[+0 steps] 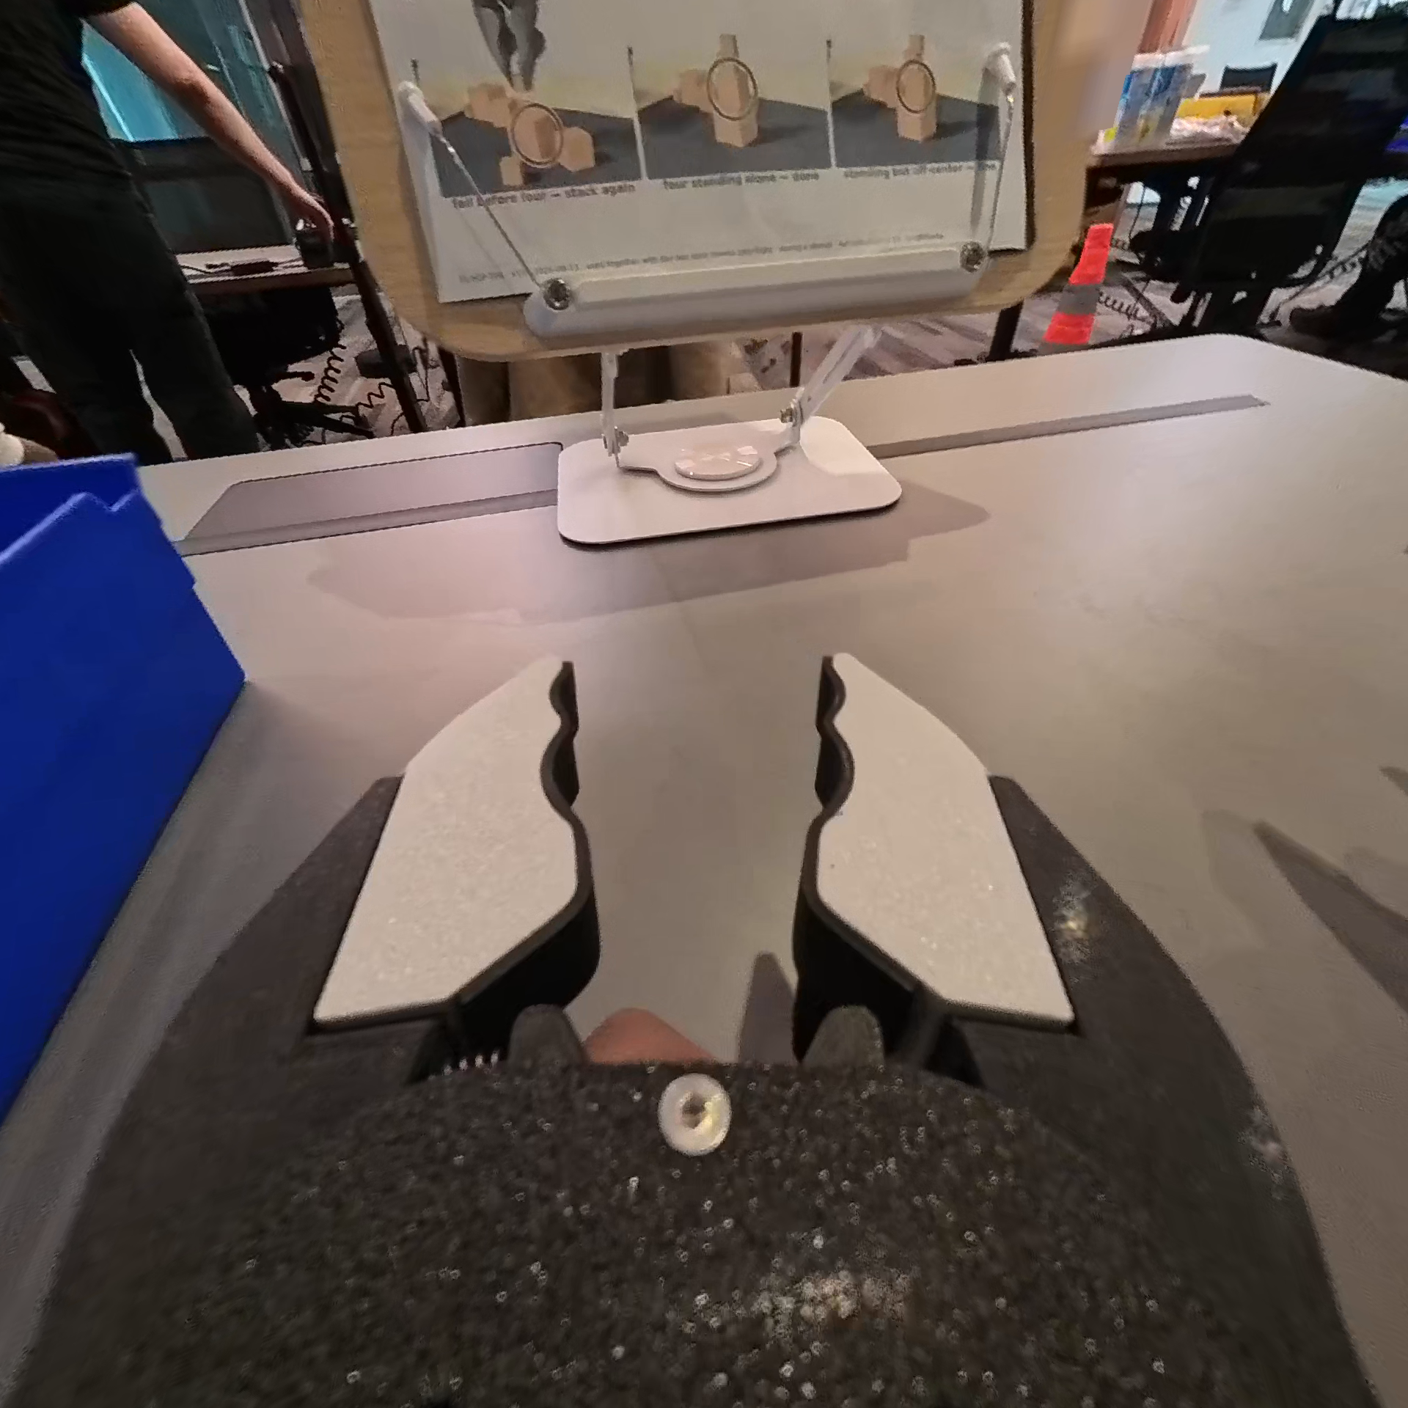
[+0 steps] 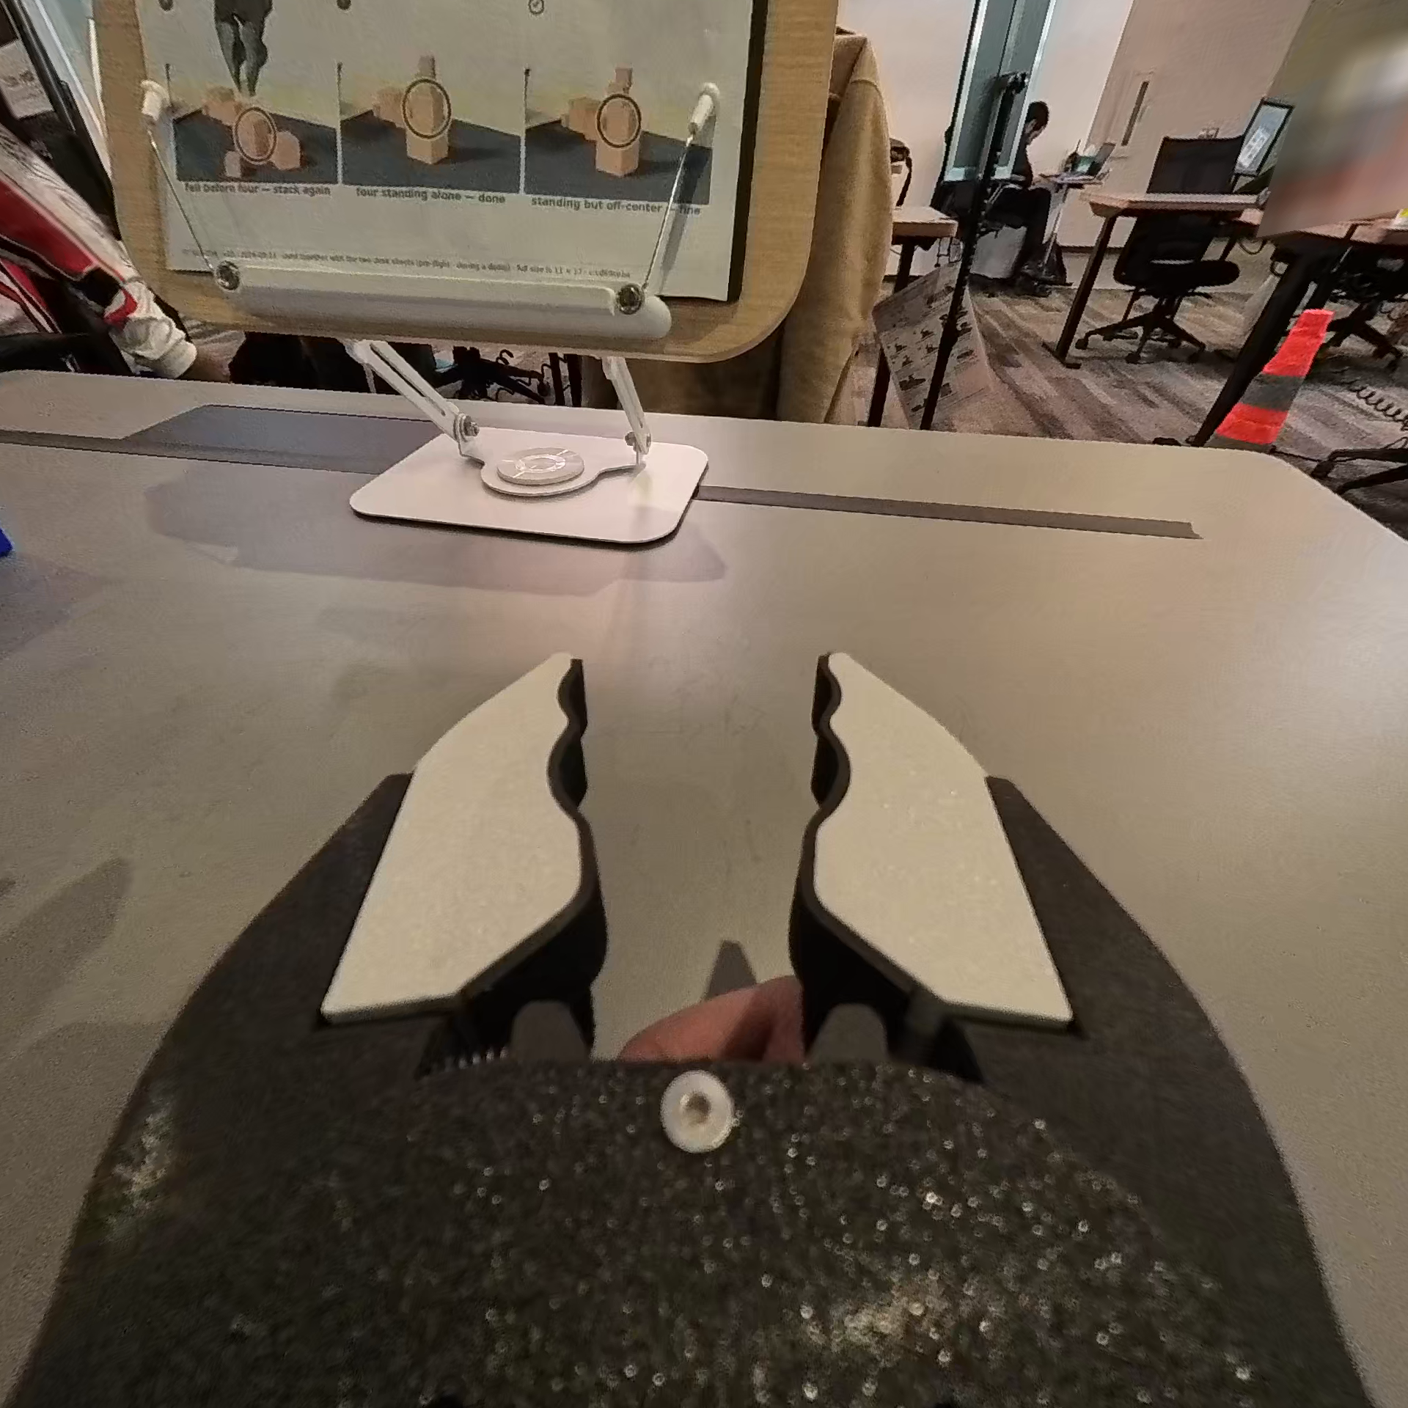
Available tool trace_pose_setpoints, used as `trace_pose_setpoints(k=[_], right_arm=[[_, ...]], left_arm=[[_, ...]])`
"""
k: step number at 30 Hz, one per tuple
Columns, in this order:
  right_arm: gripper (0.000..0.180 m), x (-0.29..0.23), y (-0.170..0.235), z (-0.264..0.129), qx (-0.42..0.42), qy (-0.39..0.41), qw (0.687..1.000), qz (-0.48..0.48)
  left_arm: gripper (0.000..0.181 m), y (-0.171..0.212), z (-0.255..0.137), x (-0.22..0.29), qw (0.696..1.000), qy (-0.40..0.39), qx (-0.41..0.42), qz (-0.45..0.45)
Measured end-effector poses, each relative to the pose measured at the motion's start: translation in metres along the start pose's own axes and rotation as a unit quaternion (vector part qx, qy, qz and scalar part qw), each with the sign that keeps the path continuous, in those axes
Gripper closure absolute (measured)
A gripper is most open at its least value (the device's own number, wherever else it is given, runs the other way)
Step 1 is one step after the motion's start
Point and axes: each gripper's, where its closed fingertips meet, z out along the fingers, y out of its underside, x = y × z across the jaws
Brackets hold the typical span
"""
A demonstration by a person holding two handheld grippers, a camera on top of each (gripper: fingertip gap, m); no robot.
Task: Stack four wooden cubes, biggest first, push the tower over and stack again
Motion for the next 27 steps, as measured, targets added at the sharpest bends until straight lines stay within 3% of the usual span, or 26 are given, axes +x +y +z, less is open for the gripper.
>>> trace_pose_setpoints(k=[6, 9, 13, 16, 21, 24, 27], right_arm=[[0.123, -0.002, 0.0, 0.0, -0.001, -0.002, 1.0, -0.004], [0.123, -0.003, 0.002, 0.001, -0.008, -0.006, 1.0, -0.006], [0.122, -0.007, 0.005, 0.005, -0.022, -0.011, 1.0, -0.019], [0.123, -0.009, 0.004, 0.003, -0.017, -0.008, 0.999, -0.03], [0.123, -0.009, 0.004, 0.003, -0.016, -0.011, 0.999, -0.027], [0.124, -0.009, 0.005, 0.004, -0.021, -0.014, 0.999, -0.023], [0.124, -0.009, 0.005, 0.004, -0.02, -0.015, 0.999, -0.022]], left_arm=[[0.121, 0.004, -0.003, 0.009, 1.0, 0.013, -0.017, 0.014], [0.115, -0.009, -0.035, 0.011, 0.997, 0.054, -0.061, 0.019], [0.111, -0.068, -0.108, -0.047, 0.991, 0.051, -0.097, 0.071], [0.121, -0.085, -0.136, -0.124, 0.983, 0.033, -0.17, 0.058], [0.118, -0.021, -0.121, -0.208, 0.934, 0.029, -0.356, -0.027], [0.116, 0.035, -0.109, -0.223, 0.887, 0.025, -0.459, -0.053], [0.115, 0.071, -0.102, -0.224, 0.856, 0.027, -0.512, -0.068]])
